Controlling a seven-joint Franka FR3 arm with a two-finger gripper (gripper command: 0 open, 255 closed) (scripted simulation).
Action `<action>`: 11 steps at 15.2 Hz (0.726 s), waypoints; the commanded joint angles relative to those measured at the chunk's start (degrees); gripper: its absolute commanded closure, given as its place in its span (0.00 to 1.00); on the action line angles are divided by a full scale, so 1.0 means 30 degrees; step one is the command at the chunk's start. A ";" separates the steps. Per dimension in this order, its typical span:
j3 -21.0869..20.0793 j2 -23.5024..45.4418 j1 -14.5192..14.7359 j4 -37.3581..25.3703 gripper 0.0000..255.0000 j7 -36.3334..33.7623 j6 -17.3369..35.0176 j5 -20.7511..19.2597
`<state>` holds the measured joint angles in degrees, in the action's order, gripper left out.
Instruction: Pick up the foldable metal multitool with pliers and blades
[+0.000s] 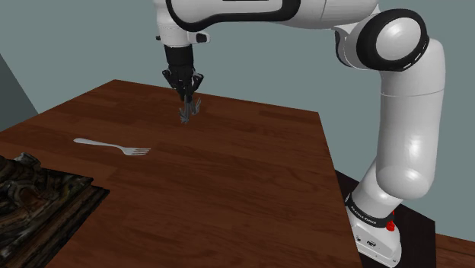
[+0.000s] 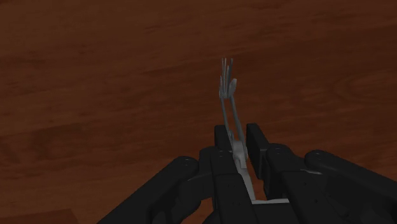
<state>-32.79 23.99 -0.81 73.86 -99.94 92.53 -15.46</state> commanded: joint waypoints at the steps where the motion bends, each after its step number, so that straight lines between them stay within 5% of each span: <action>1: 0.0017 0.0087 0.0028 -0.0087 1.00 0.0004 -0.0024 -0.0040; 11: 0.0075 0.1005 0.0993 -0.4142 1.00 0.0191 -0.3153 -0.0492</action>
<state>-32.60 26.30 1.47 63.51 -99.29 84.48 -16.57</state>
